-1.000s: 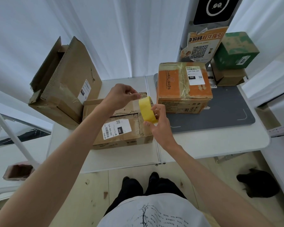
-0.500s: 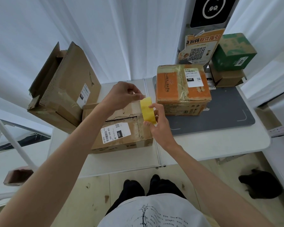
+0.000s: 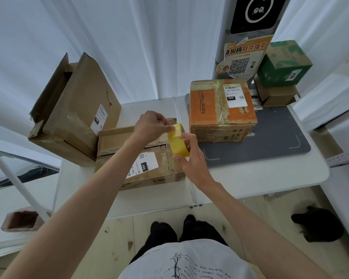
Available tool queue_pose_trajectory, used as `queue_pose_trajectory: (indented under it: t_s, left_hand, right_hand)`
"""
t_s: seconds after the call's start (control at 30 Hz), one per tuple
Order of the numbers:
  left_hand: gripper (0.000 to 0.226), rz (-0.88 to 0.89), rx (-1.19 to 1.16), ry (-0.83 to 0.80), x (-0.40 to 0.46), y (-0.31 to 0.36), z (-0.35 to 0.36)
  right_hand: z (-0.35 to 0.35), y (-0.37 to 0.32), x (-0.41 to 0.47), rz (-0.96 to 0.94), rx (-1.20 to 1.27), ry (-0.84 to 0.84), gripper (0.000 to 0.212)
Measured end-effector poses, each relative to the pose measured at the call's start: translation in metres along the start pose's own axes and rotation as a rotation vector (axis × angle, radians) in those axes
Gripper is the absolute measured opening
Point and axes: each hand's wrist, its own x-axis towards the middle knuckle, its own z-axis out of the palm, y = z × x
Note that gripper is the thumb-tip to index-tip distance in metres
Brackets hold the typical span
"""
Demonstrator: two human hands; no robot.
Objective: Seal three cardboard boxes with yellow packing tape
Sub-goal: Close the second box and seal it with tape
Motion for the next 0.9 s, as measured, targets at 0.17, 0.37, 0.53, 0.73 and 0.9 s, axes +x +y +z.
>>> queue_pose_trajectory:
  t_s: [0.17,0.37,0.53,0.73,0.9]
  left_hand:
    - [0.067,-0.067,0.111,-0.042,0.007,0.003,0.019]
    - [0.057,-0.146,-0.210,-0.162,0.001,0.010,0.023]
    - [0.033,-0.177,-0.460,-0.191,-0.006,0.006,0.011]
    - [0.029,-0.153,-0.650,-0.251,-0.012,0.000,-0.002]
    - [0.037,-0.120,-0.640,-0.293,-0.010,-0.003,-0.008]
  right_hand:
    - [-0.017,0.023,-0.008,0.116,0.032,0.062,0.087]
    - [-0.049,0.074,-0.001,0.315,-0.190,0.203,0.060]
    - [-0.063,0.120,0.015,0.421,-0.514,0.268,0.052]
    - [-0.058,0.152,0.026,0.501,-0.803,0.178,0.047]
    - [-0.057,0.169,0.030,0.513,-0.796,0.063,0.023]
